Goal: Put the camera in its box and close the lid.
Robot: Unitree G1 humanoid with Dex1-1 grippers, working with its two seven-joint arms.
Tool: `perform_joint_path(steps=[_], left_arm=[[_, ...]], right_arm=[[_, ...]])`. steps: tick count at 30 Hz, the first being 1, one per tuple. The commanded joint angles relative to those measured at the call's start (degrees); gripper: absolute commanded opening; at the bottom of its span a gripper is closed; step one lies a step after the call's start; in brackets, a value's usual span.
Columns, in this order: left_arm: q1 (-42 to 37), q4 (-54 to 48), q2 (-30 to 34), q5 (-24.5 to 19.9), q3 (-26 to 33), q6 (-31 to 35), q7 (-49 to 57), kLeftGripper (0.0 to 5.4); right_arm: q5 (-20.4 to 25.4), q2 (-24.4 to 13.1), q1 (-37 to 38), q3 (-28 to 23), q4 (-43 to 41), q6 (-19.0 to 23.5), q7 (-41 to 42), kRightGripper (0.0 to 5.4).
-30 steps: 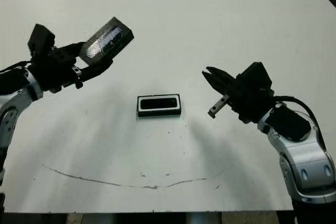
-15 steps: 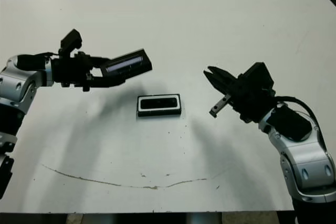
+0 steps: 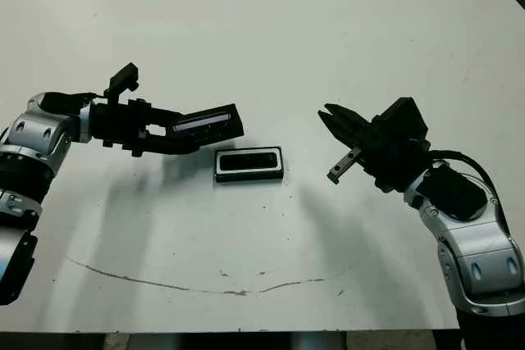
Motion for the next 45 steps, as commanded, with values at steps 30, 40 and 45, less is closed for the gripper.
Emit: perform_joint_path(steps=[30, 40, 45], left_arm=[[7.1, -0.1, -4.1, 4.4, -6.8, -1.5, -5.1, 2.77], [7.9, -3.1, -3.8, 4.9, -7.7, -1.0, -4.4, 2.77], [7.8, -3.5, -4.0, 7.4, -9.8, -1.2, -1.8, 2.77]], right_arm=[[0.4, -0.7, 0.9, -0.1, -1.0, 2.3, -0.4, 0.00], [0.3, -0.7, 0.8, 0.1, -1.0, 2.6, -0.3, 0.00], [0.2, -0.8, 0.8, 0.0, -1.0, 2.5, -0.2, 0.00]])
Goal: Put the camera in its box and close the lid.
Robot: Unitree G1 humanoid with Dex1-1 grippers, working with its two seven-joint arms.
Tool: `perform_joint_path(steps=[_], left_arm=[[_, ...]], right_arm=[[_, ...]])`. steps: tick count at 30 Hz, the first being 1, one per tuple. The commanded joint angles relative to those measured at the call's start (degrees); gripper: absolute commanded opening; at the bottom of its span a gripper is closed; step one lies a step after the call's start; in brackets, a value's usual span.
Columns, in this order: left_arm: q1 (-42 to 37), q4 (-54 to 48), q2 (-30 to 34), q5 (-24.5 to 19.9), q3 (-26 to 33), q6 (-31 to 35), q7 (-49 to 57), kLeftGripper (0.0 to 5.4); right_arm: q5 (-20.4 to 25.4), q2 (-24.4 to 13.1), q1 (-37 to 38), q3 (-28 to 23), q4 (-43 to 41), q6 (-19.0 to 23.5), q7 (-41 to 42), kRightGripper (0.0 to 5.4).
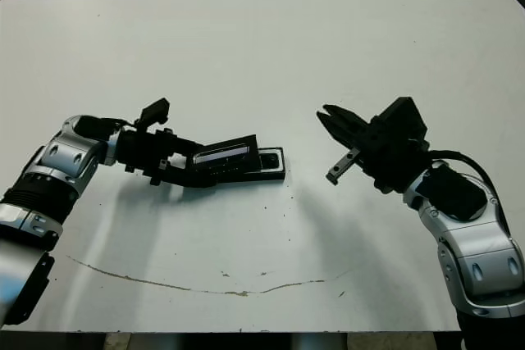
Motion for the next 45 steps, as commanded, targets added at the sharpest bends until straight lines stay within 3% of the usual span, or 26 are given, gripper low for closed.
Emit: perform_joint_path(steps=[1, 10, 15, 25, 36, 45], left_arm=[[3.3, 0.9, -1.1, 4.1, -4.2, 0.9, 0.5, 2.77], [3.3, -1.1, -1.9, 5.7, -7.1, -0.6, 2.9, 2.77], [1.6, -1.2, -3.3, 10.3, -11.7, -2.2, 5.1, 2.77], [-1.5, 3.8, -8.0, 14.5, -16.4, -2.6, 7.2, 2.77], [-5.1, 12.6, -12.7, 13.5, -15.5, 1.5, 6.1, 2.77], [-5.3, 14.0, -13.2, 13.9, -15.6, -1.1, 5.3, 2.77]], right_arm=[[-0.5, -0.8, 0.8, 0.0, 0.0, 0.8, -0.1, 0.00], [-0.2, -0.7, 0.6, -0.3, 0.5, 0.2, 0.2, 0.00], [-0.3, -0.6, 0.6, -0.3, 0.5, 0.0, 0.3, 0.00], [0.2, -0.8, 0.9, -0.9, 0.3, 0.6, 0.3, 0.00], [0.4, -0.9, 1.2, -0.9, -0.5, 1.6, 0.1, 0.00], [-0.1, -0.8, 1.6, -0.7, -0.9, 1.3, -0.2, 0.00]])
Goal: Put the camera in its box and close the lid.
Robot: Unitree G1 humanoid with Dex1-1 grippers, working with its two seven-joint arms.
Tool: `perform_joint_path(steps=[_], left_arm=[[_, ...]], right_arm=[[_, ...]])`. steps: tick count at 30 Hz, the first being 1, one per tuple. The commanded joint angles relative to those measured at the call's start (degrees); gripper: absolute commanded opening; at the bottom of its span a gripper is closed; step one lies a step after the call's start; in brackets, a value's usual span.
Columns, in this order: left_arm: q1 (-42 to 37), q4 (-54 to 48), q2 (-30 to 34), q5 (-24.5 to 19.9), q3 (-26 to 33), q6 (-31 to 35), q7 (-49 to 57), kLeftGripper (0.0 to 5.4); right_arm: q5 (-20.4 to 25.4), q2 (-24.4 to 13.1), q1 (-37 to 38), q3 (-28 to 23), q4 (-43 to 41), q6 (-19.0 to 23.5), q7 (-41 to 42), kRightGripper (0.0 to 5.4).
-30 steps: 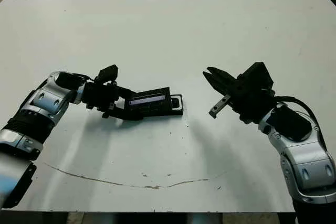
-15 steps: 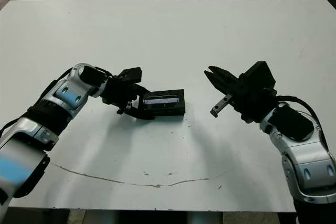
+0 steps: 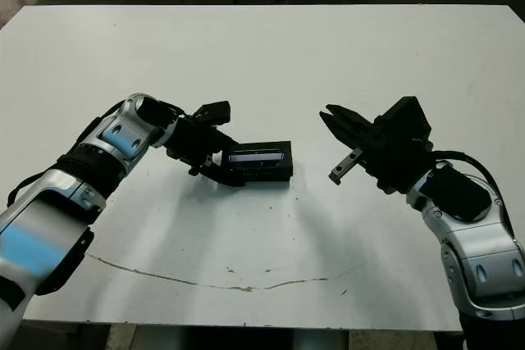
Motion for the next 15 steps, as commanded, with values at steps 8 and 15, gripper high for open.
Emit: perform_joint_path(steps=[8, 15], left_arm=[[8.1, -0.2, -1.0, 6.2, -5.1, 3.4, 2.1, 2.77], [10.8, -6.1, 2.7, 6.9, -6.6, 1.6, 2.0, 2.77]], right_arm=[[-0.5, -0.8, 1.0, 0.1, -0.2, 0.6, -0.1, 0.00], [-0.4, -0.8, 0.9, 0.3, -0.2, 0.8, -0.1, 0.00]])
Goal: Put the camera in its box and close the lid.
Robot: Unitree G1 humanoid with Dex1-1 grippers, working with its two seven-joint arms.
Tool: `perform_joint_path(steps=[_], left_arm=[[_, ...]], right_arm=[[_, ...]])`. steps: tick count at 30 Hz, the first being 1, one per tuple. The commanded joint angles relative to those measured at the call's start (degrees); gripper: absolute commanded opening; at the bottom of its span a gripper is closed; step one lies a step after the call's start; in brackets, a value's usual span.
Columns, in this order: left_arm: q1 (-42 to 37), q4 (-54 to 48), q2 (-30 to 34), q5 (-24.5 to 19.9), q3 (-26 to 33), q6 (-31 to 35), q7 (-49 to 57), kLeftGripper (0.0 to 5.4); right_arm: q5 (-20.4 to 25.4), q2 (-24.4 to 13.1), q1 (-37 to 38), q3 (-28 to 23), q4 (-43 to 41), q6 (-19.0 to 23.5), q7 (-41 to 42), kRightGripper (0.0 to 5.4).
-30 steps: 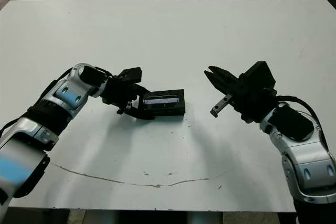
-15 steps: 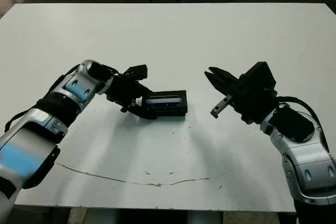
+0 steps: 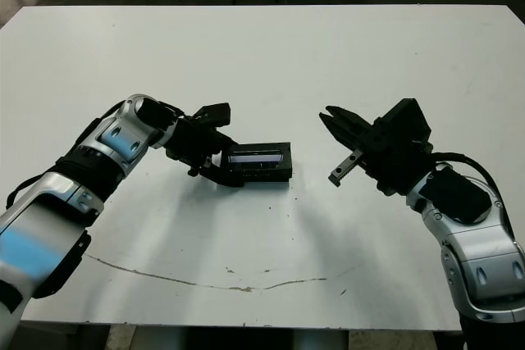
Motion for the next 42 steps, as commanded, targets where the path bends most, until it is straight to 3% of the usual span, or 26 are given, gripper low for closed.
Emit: perform_joint_path(steps=[1, 20, 26, 29, 37, 42], left_arm=[[8.0, 0.2, 0.4, 6.0, -6.2, 1.7, -0.3, 2.77], [9.2, -2.9, 1.3, 6.6, -8.5, 3.6, 0.5, 2.77], [8.5, -2.4, 1.8, 7.3, -9.6, 3.6, 0.9, 3.77], [8.7, -3.0, 2.8, 8.2, -10.1, -0.9, 1.9, 4.24], [8.8, -2.1, 3.5, 8.2, -10.0, -3.3, 3.1, 5.34], [9.0, -1.5, 3.8, 7.5, -9.4, -1.5, 2.8, 5.39]], right_arm=[[-0.5, -0.8, 0.7, 0.3, 0.1, 0.9, -0.1, 0.00], [-0.5, -0.4, 0.6, 0.4, 0.7, -0.4, 0.4, 0.00], [-0.8, -0.8, 0.3, 0.6, 0.6, -0.1, 0.4, 0.00], [-0.9, -0.8, 0.2, 0.6, 0.7, -0.4, 0.5, 0.00], [-0.5, -0.6, 0.0, 0.6, 0.5, 0.4, 0.3, 0.00], [-0.6, -0.7, 0.2, 0.7, 0.7, -0.1, 0.4, 0.00]])
